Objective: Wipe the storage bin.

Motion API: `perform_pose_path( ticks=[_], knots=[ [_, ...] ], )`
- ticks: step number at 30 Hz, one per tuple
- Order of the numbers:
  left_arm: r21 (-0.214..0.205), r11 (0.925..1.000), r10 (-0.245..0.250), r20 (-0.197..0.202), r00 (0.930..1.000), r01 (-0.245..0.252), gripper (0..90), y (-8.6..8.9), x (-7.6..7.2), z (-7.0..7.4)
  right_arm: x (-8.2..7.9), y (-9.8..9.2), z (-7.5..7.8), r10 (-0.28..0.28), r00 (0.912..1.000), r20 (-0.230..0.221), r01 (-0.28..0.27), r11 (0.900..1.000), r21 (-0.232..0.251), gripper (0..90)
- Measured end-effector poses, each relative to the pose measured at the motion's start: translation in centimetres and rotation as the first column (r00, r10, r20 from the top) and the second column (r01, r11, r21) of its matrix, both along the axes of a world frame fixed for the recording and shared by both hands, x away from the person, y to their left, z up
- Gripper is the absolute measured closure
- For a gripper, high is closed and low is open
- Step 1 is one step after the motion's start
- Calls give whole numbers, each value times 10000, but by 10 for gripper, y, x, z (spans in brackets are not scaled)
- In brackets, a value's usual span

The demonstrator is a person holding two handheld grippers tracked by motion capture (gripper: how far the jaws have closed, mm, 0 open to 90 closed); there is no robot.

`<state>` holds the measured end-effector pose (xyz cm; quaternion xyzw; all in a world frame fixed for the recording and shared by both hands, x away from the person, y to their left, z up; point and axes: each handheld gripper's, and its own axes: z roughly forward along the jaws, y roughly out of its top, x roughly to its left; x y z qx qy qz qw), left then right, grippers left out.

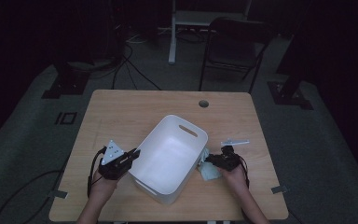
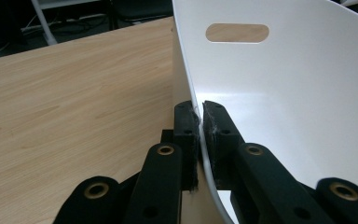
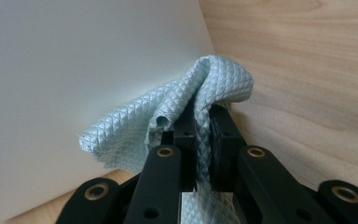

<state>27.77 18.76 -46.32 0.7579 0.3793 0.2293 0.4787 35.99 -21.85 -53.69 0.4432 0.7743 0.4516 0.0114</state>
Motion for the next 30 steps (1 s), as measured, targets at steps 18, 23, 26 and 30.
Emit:
perform_pose_path(
  ticks=[18, 23, 26, 30],
  knots=[
    [-43, 9991, 426, -31, 9991, -426, 851, -3, -2, 0, -9, 4, 11, 17, 9999, 137, -16, 10000, -83, 835],
    [108, 9992, 377, 31, 9993, -377, 851, -5, -2, 0, -20, 6, 32, 232, 9976, 658, -265, 9984, 509, 835],
    [128, 9994, 316, 41, 9995, -317, 850, -4, -2, 1, -25, 5, 46, 285, 9935, 1098, -377, 9959, 827, 835],
    [104, 9996, 254, 18, 9997, -254, 849, -4, -1, 0, -29, 1, 61, 200, 9870, 1592, -403, 9913, 1249, 835]
  ],
)
